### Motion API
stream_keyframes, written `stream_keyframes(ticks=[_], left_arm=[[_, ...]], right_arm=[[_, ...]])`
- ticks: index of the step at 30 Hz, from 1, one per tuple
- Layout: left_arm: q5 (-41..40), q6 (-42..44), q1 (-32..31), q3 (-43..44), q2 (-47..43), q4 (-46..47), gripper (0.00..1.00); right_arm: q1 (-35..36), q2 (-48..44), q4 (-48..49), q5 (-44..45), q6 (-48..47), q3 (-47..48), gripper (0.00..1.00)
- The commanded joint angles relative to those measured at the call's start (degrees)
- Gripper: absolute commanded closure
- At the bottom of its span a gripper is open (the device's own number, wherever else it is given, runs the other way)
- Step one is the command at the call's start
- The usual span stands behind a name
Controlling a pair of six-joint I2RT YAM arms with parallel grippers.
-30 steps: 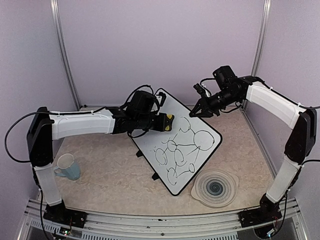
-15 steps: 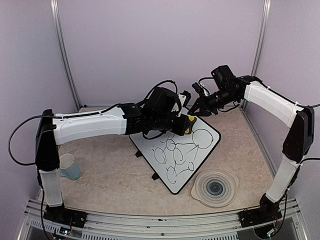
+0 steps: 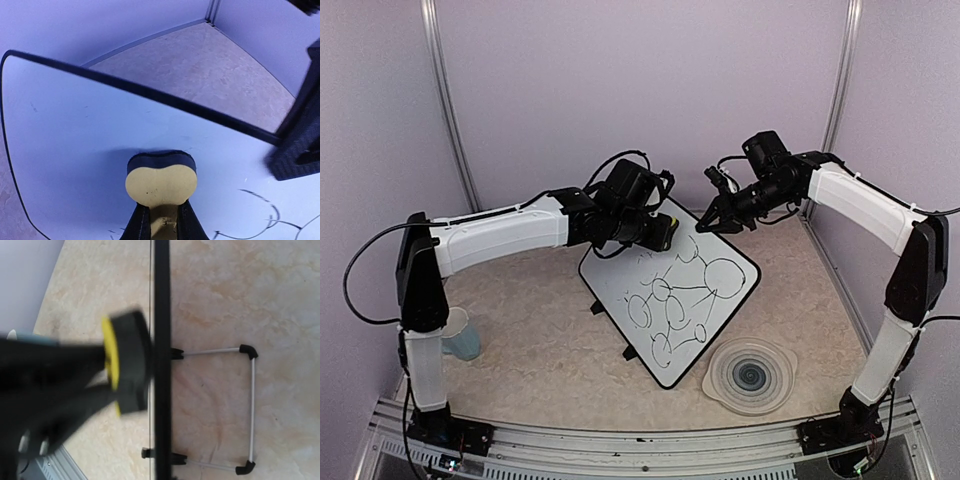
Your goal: Erase the whiteboard
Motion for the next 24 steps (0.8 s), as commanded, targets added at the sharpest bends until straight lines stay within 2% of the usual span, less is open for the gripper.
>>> stream_keyframes(ticks=[1,5,10,14,18,24], left_arm=[[10.63,5.25,-5.86,2.98,3.36,-0.43,1.0],[9.64,5.83,-9.46,1.76,3.87,-0.86,1.0],[10.0,4.16,-10.63,-1.08,3.81,-1.38,1.0],[9.84,1.89,-10.08,-5.3,1.94,-0.76,1.0],[13.53,-1.8,-5.96,-9.64,-0.53,0.75,1.0],[12.56,3.29,-8.48,-3.13,1.43,-4.34,1.0]], right_arm=[[1.85,-0.33,4.17,-3.36,0.05,0.97,1.0],[1.89,-0.35,4.71,-3.58,0.84,1.12,1.0],[1.89,-0.12,4.68,-2.86,1.41,1.82,1.0],[1.82,-0.06,4.63,-2.54,1.38,1.98,1.0],[1.72,-0.14,4.57,-2.22,1.17,1.78,1.0],[1.63,0.38,5.41,-2.89,1.54,1.79,1.0]])
